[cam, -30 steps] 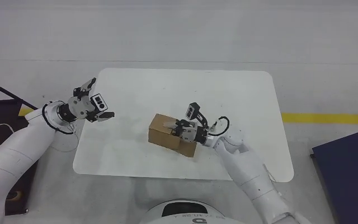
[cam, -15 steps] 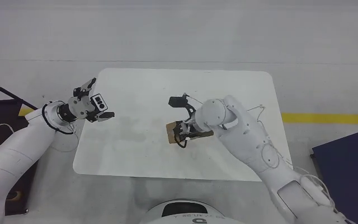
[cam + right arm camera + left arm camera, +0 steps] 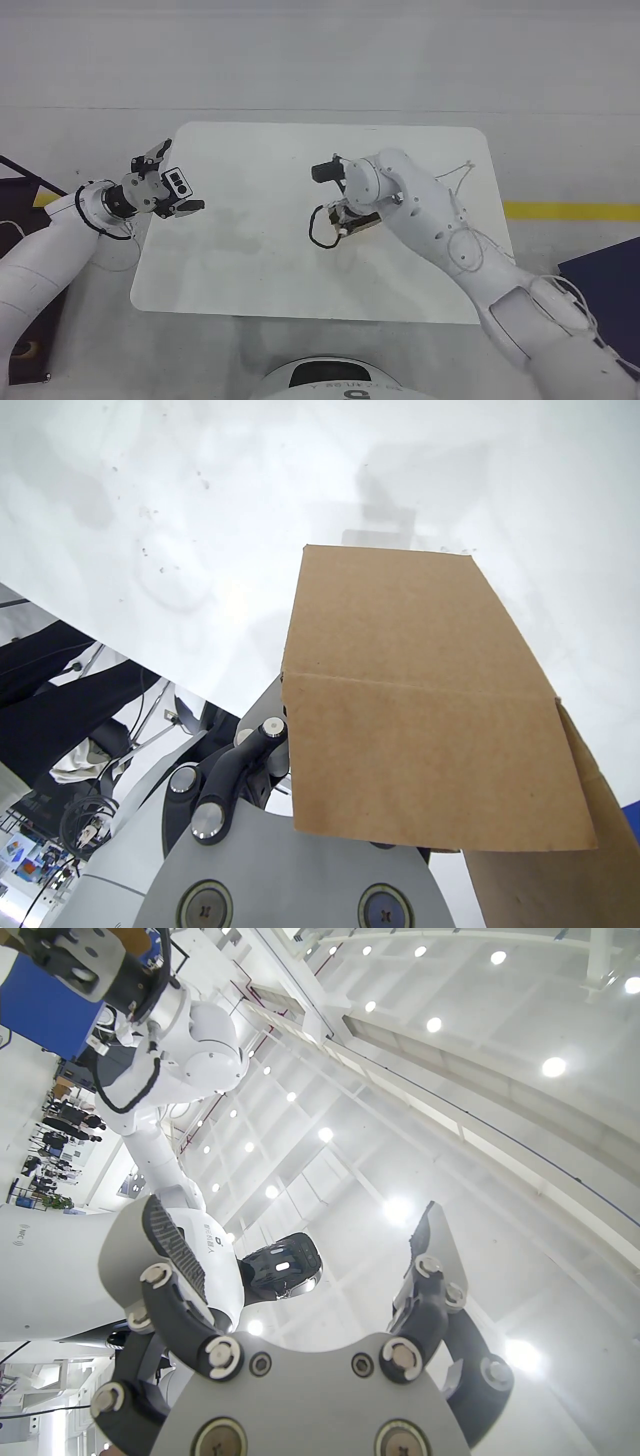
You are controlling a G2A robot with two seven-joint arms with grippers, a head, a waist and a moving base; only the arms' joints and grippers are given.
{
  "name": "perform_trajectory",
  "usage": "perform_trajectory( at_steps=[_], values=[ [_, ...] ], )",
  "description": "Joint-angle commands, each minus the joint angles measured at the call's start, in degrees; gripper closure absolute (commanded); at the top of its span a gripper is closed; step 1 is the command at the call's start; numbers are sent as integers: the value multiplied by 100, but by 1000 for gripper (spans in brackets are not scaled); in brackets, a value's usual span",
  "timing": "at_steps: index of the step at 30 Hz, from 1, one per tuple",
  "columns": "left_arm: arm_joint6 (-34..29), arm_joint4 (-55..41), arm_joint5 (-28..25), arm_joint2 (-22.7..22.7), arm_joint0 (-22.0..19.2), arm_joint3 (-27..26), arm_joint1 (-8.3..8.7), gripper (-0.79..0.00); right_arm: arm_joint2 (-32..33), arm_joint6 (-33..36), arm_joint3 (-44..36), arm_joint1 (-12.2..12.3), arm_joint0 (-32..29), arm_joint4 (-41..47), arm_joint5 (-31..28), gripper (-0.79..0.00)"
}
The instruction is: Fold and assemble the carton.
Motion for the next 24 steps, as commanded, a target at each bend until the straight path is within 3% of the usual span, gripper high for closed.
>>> perform_trajectory(
  at_steps=[1,8,12,18,24],
  values=[
    [0,0,0,0,0,0,0,-785,38,-2,-89,23,24,-141,1,-785],
    [0,0,0,0,0,0,0,-785,249,104,-742,155,-89,-774,-105,-785],
    [0,0,0,0,0,0,0,-785,621,-225,-1562,222,-332,-1113,225,-785],
    [0,0,0,0,0,0,0,-785,1142,-1325,-3458,332,-1271,-2065,1277,-785],
    [0,0,0,0,0,0,0,-785,829,-3434,-4593,371,-2814,-3006,1990,-785]
  ],
)
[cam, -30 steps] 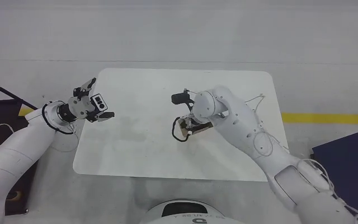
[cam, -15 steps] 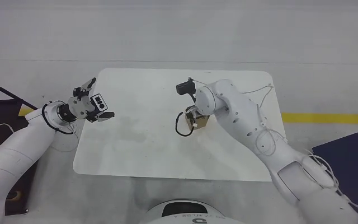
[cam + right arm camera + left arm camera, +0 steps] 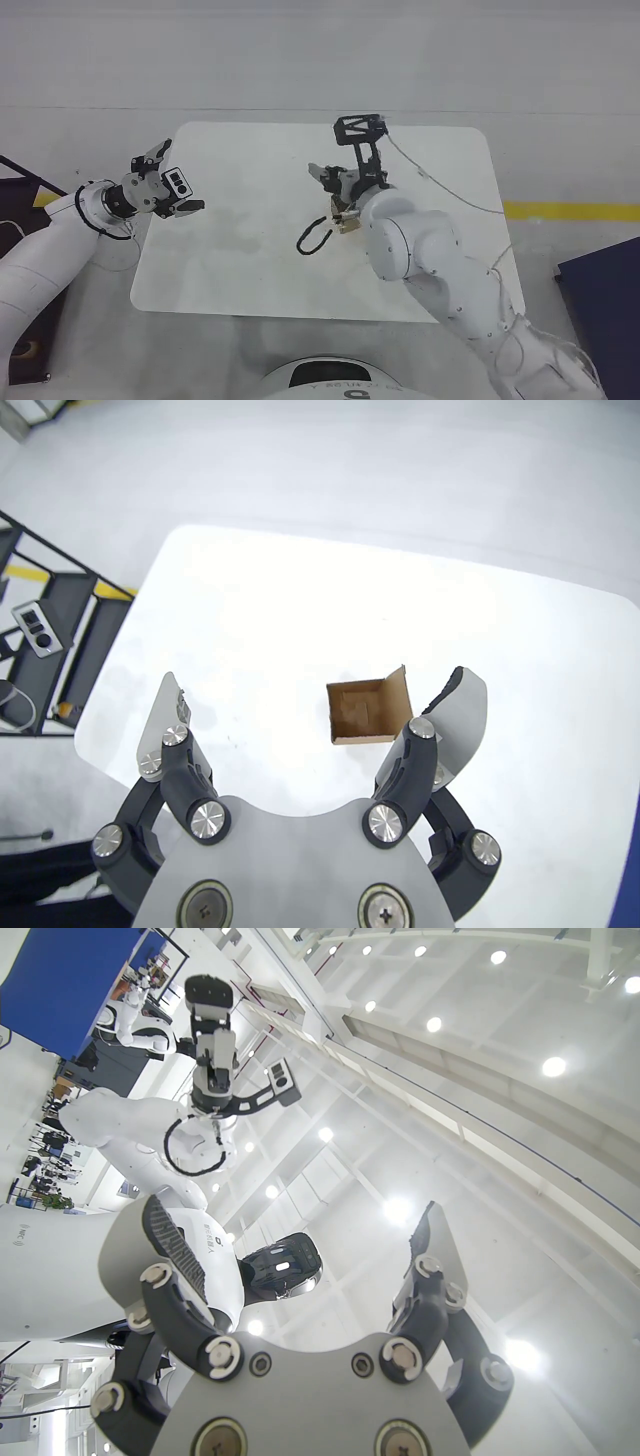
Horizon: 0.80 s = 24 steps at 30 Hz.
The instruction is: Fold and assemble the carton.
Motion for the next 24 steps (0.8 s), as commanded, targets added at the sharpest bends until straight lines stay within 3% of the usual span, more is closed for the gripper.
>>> perform_trajectory(
  at_steps=[1,5,8,22,24],
  values=[
    [0,0,0,0,0,0,0,-785,-96,-799,-83,0,-511,-98,161,-785],
    [0,0,0,0,0,0,0,-785,-112,-2614,7,-18,-1343,-32,439,-785],
    [0,0,0,0,0,0,0,-785,-24,-4282,36,-88,-1904,751,422,-785],
    [0,0,0,0,0,0,0,-785,39,-4261,130,-82,-1975,820,396,-785],
    [0,0,0,0,0,0,0,-785,259,-4203,199,-57,-2124,1090,132,-785]
  ],
)
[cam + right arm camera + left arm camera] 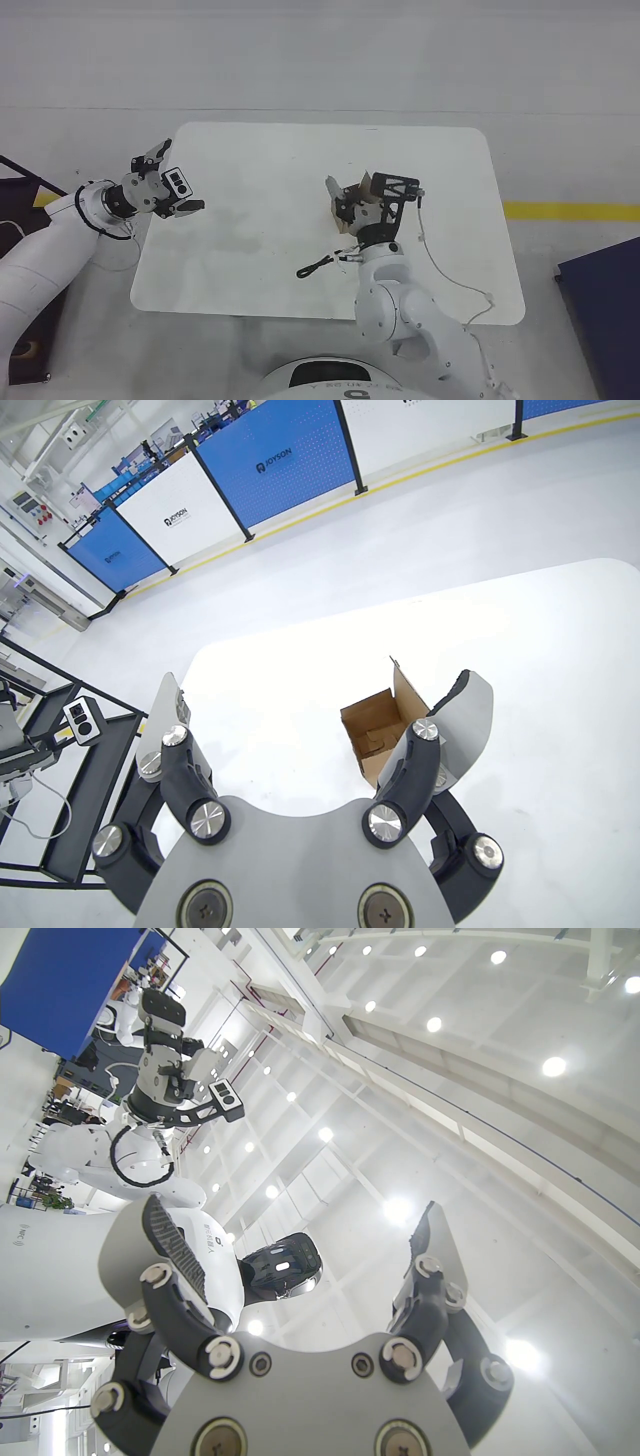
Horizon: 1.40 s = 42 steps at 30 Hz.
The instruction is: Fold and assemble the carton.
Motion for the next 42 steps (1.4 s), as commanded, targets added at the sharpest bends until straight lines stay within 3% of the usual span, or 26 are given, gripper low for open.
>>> perform_trajectory(
  at_steps=[1,5,11,15,23,32,37,40,42],
  values=[
    [0,0,0,0,0,0,0,-785,156,78,88,59,-105,-103,-511,-785],
    [0,0,0,0,0,0,0,-785,311,543,-18,269,-569,-1025,-1813,-785],
    [0,0,0,0,0,0,0,-785,529,252,366,422,-1235,-1506,-2653,-785],
    [0,0,0,0,0,0,0,-785,352,206,982,386,-1157,-1949,-2430,-785],
    [0,0,0,0,0,0,0,-785,166,-7,1809,151,-629,-1644,-1311,-785],
    [0,0,0,0,0,0,0,-785,-18,-133,2746,-69,-13,-1108,-1292,-785],
    [0,0,0,0,0,0,0,-785,183,-467,3242,-138,199,-860,-1111,-708],
    [0,0,0,0,0,0,0,-785,401,-584,3191,-116,66,-843,-999,-619],
    [0,0,0,0,0,0,0,-785,626,-592,3112,-70,-86,-942,-915,-603]
  ],
)
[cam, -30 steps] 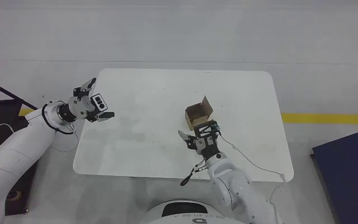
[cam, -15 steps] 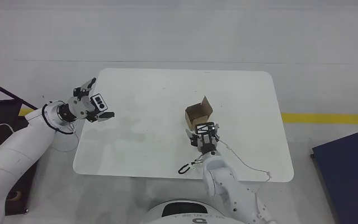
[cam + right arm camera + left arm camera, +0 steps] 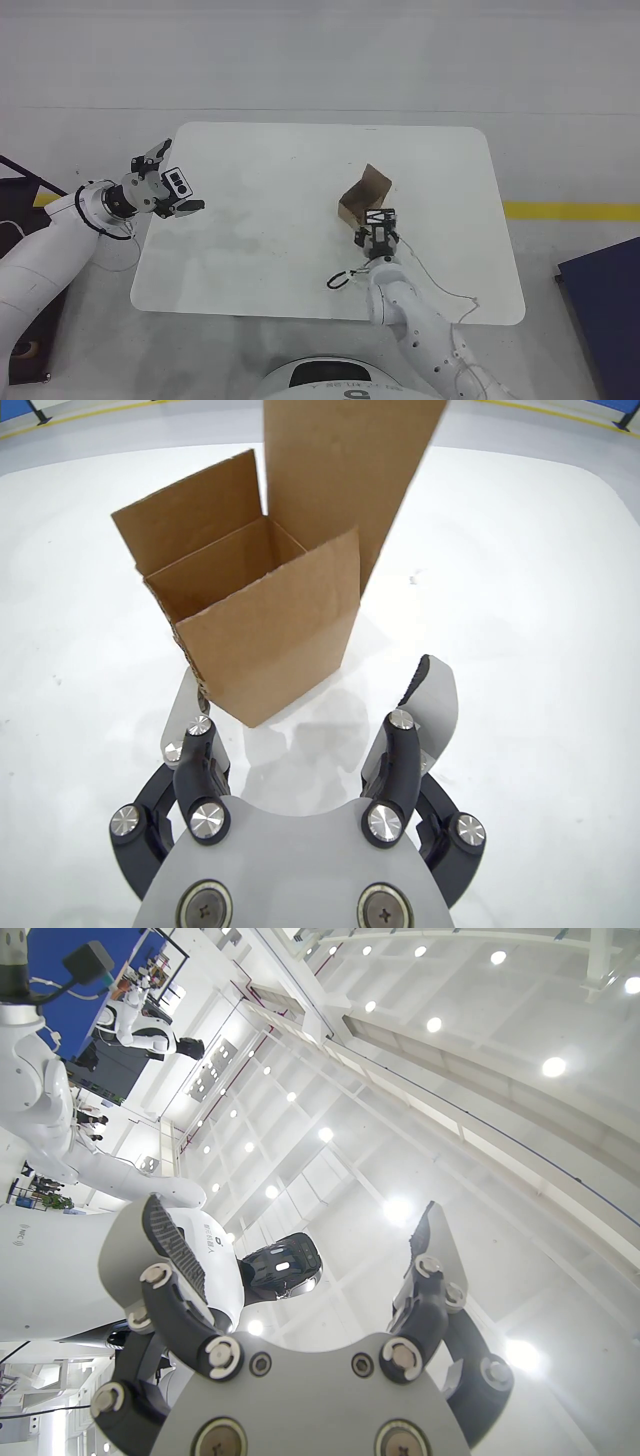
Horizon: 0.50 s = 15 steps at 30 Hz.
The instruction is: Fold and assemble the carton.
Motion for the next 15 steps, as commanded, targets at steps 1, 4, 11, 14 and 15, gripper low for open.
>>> perform_trajectory(
  at_steps=[1,4,11,14,15],
  values=[
    [0,0,0,0,0,0,0,-785,230,-13,-133,47,-159,-81,52,-606],
    [0,0,0,0,0,0,0,-785,570,-19,-566,146,-570,-266,-95,-610],
    [0,0,0,0,0,0,0,-785,1159,56,-1825,320,-1274,-98,-1365,-606],
    [0,0,0,0,0,0,0,-785,1373,-45,-2194,324,-1328,289,-1484,-603],
    [0,0,0,0,0,0,0,-785,1436,-64,-2227,320,-1309,388,-1460,-591]
  ],
)
